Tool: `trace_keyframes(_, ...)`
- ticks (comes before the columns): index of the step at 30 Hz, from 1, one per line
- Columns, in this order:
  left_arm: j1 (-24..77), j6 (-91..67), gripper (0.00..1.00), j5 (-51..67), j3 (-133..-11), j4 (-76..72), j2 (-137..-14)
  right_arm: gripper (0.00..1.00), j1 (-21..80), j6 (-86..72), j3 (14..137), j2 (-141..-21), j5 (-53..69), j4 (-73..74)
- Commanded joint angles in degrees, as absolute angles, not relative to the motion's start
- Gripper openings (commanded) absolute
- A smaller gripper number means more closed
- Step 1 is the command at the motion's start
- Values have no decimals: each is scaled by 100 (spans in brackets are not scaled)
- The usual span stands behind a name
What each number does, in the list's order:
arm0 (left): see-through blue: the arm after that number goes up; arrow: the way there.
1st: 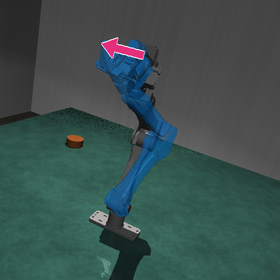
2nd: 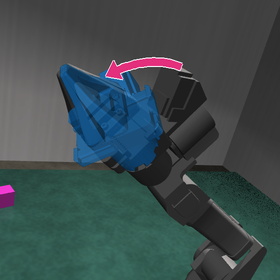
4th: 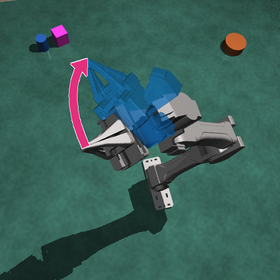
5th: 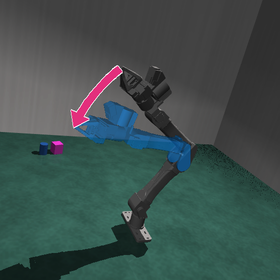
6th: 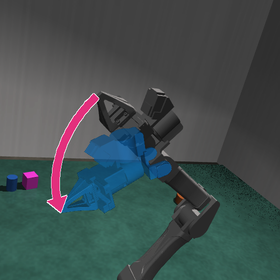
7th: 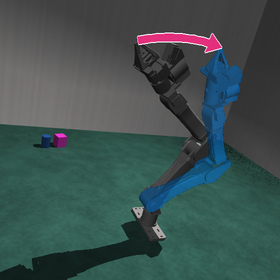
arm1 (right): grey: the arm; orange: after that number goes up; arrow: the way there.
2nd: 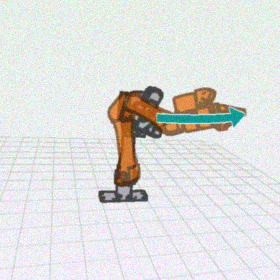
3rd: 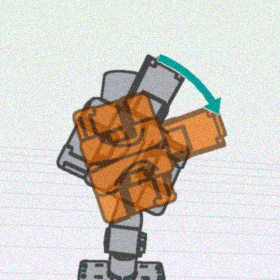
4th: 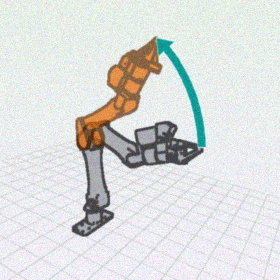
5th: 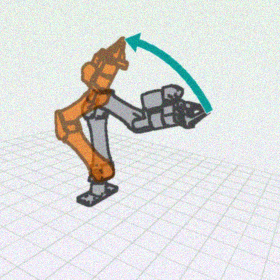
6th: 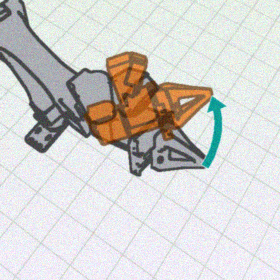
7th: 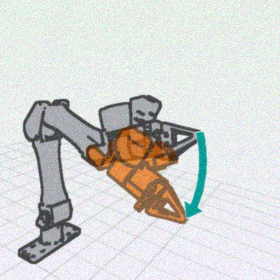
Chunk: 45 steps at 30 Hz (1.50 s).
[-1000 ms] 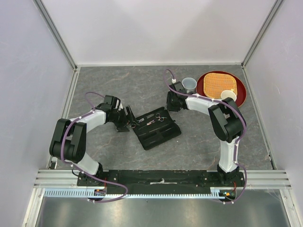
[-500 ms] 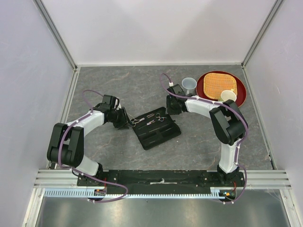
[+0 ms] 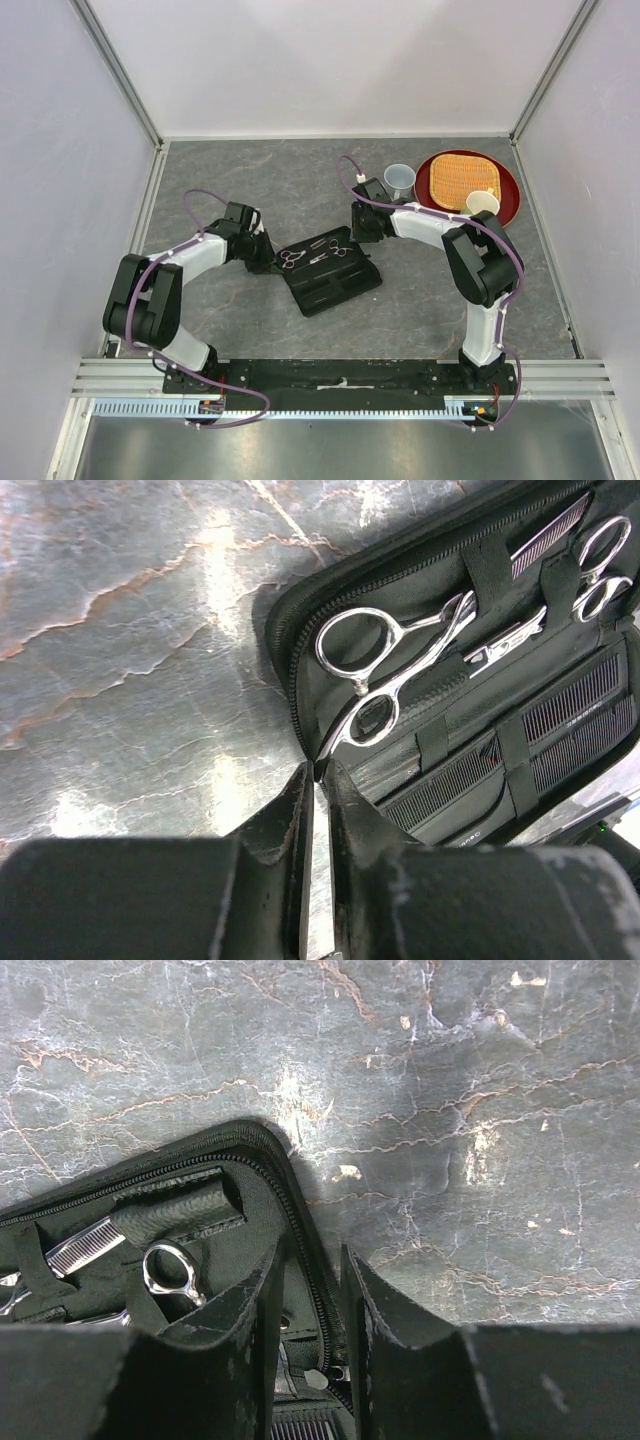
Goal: Sort the hair-cutting tools
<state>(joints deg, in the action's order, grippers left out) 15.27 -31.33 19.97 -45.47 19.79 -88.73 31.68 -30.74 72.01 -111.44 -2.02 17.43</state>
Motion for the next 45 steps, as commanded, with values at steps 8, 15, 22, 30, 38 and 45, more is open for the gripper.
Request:
trace_keyframes(8, 1819, -3050, 11, 2145, -4948, 1485, -9237, 34, 3278, -3120, 7049, -11426, -185, 2268)
trace_keyframes(15, 1890, -2936, 9, 1995, -5282, 1468, -9439, 34, 3296, -3155, 7049, -11435, -193, 2259)
trace_keyframes(22, 1977, -2865, 8, 2074, -5475, 1397, -9676, 34, 3296, -3182, 7066, -11452, -185, 2250)
trace_keyframes(30, 2065, -2751, 11, 2127, -5537, 1397, -9730, 37, 3296, -3173, 7119, -11356, -158, 2224)
trace_keyframes(38, 2048, -2435, 33, 1521, -5888, 1731, -9097, 50, 3287, -3068, 7434, -10776, -764, 2381)
trace_keyframes(45, 2013, -2356, 33, 1424, -6021, 1872, -8693, 50, 3208, -2918, 7752, -10547, -1169, 2848)
